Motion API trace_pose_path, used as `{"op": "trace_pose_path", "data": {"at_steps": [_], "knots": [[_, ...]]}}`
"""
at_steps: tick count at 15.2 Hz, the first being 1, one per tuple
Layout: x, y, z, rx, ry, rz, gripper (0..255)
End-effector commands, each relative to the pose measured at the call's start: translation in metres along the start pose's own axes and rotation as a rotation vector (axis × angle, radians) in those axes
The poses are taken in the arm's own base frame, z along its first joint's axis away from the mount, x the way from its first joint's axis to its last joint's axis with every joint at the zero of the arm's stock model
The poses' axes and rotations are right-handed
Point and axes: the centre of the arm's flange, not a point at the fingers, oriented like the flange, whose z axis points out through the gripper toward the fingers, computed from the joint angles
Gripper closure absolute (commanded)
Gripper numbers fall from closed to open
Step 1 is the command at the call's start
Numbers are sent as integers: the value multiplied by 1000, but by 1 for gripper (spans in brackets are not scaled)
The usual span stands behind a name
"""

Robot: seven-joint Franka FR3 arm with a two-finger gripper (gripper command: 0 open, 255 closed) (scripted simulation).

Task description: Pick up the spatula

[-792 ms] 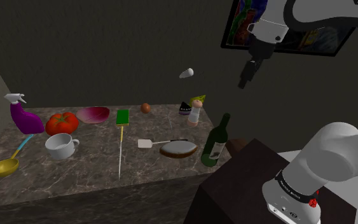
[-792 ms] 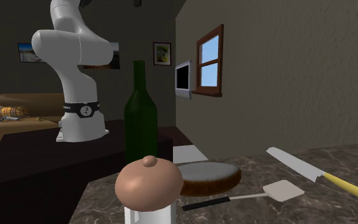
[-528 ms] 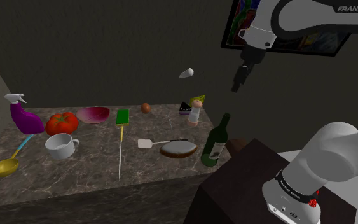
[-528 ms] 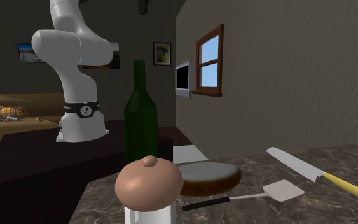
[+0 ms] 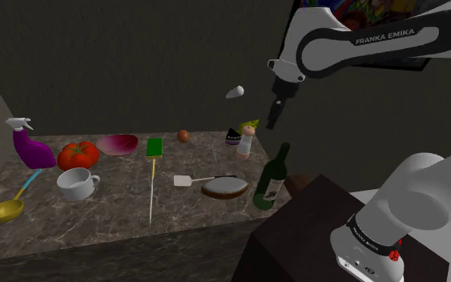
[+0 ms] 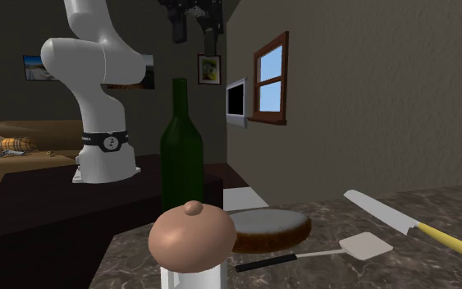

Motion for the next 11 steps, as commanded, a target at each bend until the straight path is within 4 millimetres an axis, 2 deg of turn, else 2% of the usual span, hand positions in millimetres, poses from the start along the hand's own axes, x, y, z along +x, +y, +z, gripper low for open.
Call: {"op": "trace_pose_path", "data": {"at_steps": [1,11], "knots": [[17,0,21,0,-4,-45,0],[101,-16,125,0,-28,-261,0]]}}
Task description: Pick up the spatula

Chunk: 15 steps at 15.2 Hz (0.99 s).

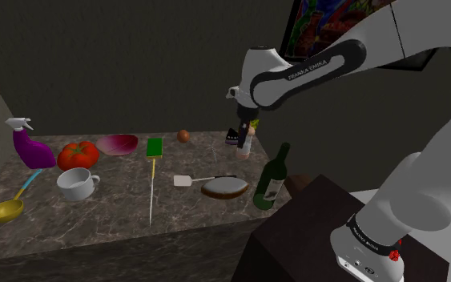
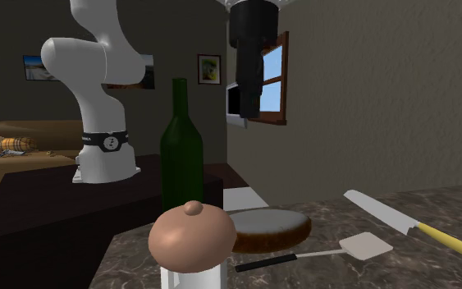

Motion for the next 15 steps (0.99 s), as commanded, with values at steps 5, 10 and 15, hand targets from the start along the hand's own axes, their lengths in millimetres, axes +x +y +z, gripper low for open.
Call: {"op": "trace_pose_path", "data": {"at_steps": [5,10,15], "knots": [[49,-3,63,1,-14,-131,0],[90,-12,115,1,-25,-240,0],[130,-26,168,1,-37,-348,0]]}}
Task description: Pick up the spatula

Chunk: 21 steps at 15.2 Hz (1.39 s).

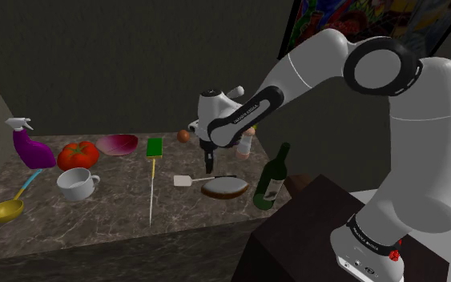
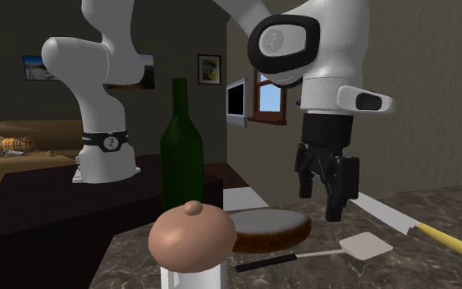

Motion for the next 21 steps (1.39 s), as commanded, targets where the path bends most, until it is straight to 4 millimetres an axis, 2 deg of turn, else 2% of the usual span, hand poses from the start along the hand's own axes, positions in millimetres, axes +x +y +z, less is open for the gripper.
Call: {"op": "trace_pose_path", "data": {"at_steps": [1,3,4,11,13,14,21], "knots": [[15,-1,22,0,-5,-45,0],[32,-3,43,0,-10,-88,0],[35,-3,46,0,-10,-94,0],[37,-3,86,0,-10,-94,0],[37,-3,86,0,-10,-94,0],[36,-2,85,0,-10,-94,255],[39,-2,83,0,-10,-94,255]]}}
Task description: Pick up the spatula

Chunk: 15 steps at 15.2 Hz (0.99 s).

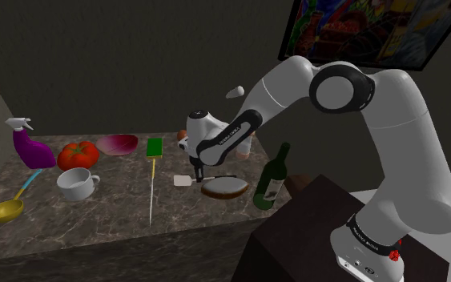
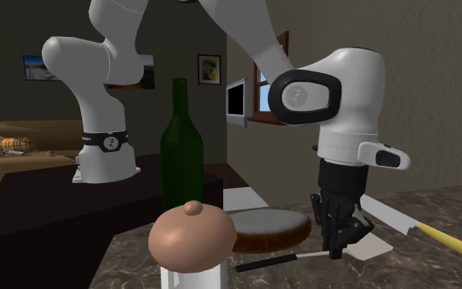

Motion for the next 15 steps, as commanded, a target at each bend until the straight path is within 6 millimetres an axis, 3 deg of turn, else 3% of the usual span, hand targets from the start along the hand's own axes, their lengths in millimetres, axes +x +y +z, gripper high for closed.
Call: {"op": "trace_pose_path", "data": {"at_steps": [1,2,15], "knots": [[-2,1,4,3,-5,3,255],[-5,-1,6,2,-5,3,255],[-9,-1,-62,2,-5,3,255]]}}
